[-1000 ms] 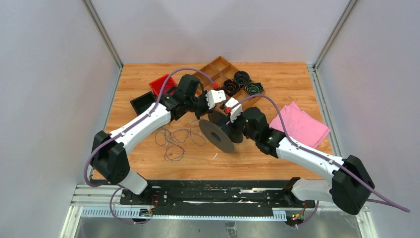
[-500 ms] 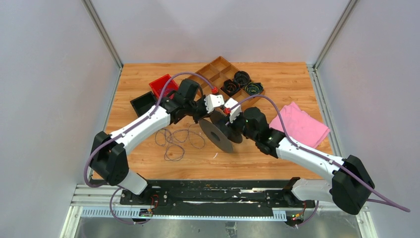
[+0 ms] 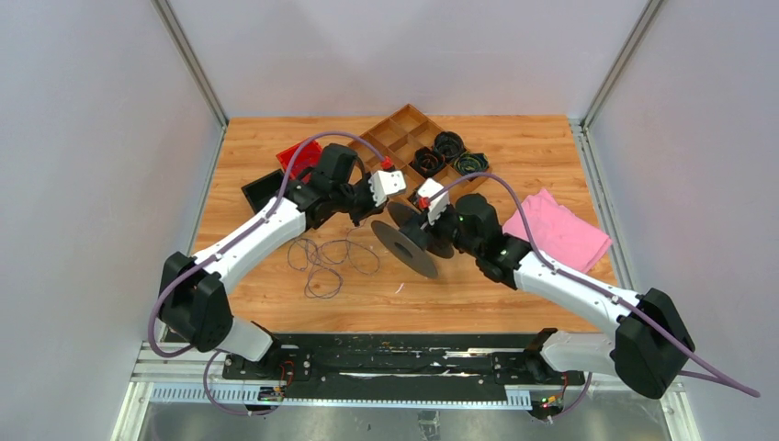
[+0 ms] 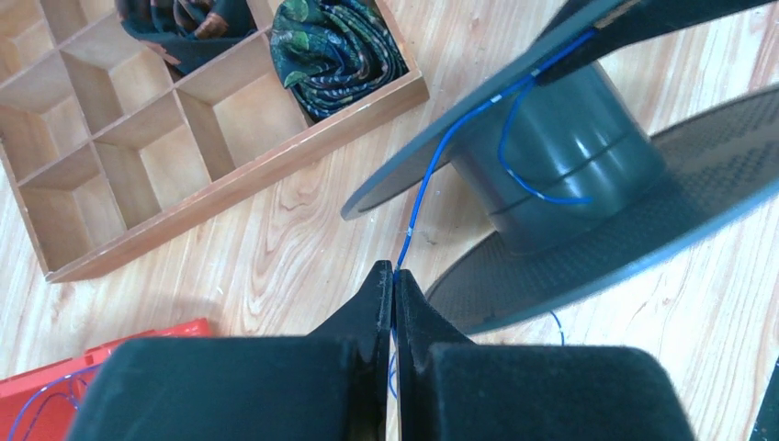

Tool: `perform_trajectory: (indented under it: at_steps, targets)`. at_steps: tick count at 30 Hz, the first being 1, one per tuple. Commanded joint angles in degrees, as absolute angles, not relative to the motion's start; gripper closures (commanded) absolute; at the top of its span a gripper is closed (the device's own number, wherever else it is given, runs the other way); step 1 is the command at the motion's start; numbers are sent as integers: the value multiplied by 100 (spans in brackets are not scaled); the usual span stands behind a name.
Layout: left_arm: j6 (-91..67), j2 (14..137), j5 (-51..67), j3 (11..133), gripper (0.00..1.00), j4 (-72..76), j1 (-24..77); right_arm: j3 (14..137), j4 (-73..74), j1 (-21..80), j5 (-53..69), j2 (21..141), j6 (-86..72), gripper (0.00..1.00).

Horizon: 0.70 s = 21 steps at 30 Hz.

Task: Wrap the cables
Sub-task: Wrap the cable around the cable reel.

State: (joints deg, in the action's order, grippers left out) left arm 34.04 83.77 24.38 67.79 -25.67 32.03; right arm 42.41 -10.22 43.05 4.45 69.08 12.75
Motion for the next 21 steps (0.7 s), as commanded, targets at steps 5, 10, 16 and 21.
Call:
perform_trajectory:
  at_steps: [5,10,16,21]
  targets:
    - [3672,8082,2592,6705,98,-2475,3126,4638,-468,3883,638,6929,1199,99]
    - [3625,8157,2593,6675,98,-2339,3049,4739,-267,3722,1147,6812,1221,99]
    - [3819,8417,2351,6761,96,-2267,3041,4871,-71,3486,1812,6624,1213,99]
    - [3780,8534,2451,6750,94,-2215,3025,5055,114,3245,1952,6512,1153,99]
